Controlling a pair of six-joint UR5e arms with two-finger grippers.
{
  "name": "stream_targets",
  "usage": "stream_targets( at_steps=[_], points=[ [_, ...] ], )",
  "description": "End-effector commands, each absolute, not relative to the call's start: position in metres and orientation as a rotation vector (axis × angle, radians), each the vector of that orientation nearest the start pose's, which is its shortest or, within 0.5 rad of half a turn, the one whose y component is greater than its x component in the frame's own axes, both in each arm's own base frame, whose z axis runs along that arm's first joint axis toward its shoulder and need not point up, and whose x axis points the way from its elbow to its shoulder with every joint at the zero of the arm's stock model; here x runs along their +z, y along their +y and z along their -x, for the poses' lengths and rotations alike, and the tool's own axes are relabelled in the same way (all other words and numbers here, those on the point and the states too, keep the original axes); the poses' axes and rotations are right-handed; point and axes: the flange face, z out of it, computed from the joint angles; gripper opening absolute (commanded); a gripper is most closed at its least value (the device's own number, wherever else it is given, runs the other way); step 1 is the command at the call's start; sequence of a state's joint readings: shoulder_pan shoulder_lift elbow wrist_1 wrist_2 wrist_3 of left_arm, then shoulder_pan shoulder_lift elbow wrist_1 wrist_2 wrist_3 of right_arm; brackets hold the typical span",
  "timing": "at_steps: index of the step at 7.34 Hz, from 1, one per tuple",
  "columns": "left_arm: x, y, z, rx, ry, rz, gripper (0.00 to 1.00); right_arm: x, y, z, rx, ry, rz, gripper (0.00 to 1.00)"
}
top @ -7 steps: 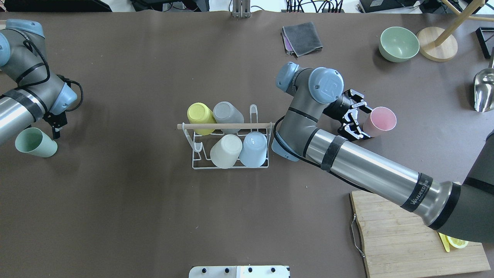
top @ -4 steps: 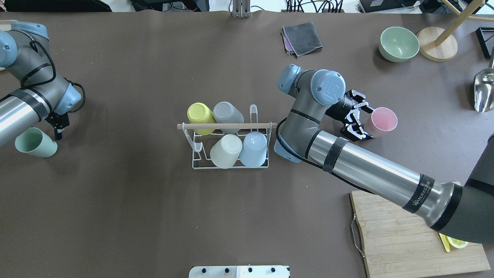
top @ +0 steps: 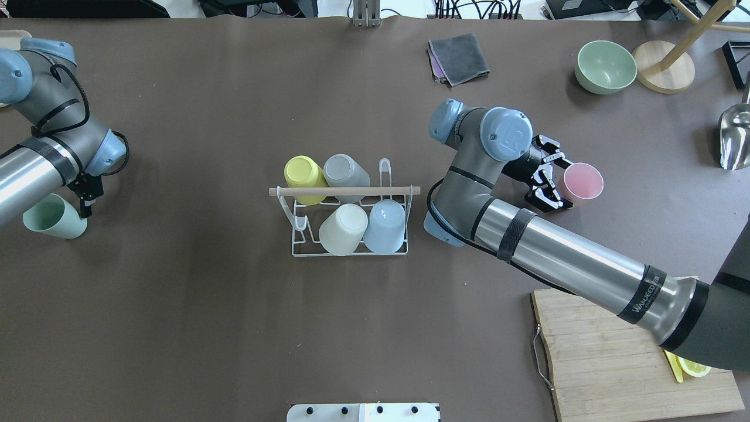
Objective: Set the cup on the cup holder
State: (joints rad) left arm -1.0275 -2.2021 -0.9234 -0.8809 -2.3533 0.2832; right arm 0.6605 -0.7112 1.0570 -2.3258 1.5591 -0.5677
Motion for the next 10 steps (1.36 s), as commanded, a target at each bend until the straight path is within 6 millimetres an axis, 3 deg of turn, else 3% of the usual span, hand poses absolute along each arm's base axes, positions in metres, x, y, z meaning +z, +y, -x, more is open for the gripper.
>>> stream_targets(
  at_steps=[1, 4, 10],
  points=[
    [0.628, -0.607, -0.301, 0.49, 0.657, 0.774, 0.97, 0.443, -0.563, 0.502, -1.459, 0.096, 0.436, 1.0],
    [0.628, -0.603, -0.309, 0.493, 0.646, 0.796, 0.97, 0.449, -0.561, 0.501, -1.461, 0.097, 0.437, 1.0],
    [0.633, -0.599, -0.306, 0.535, 0.634, 0.82, 0.97, 0.461, -0.561, 0.493, -1.458, 0.101, 0.445, 0.99]
  ],
)
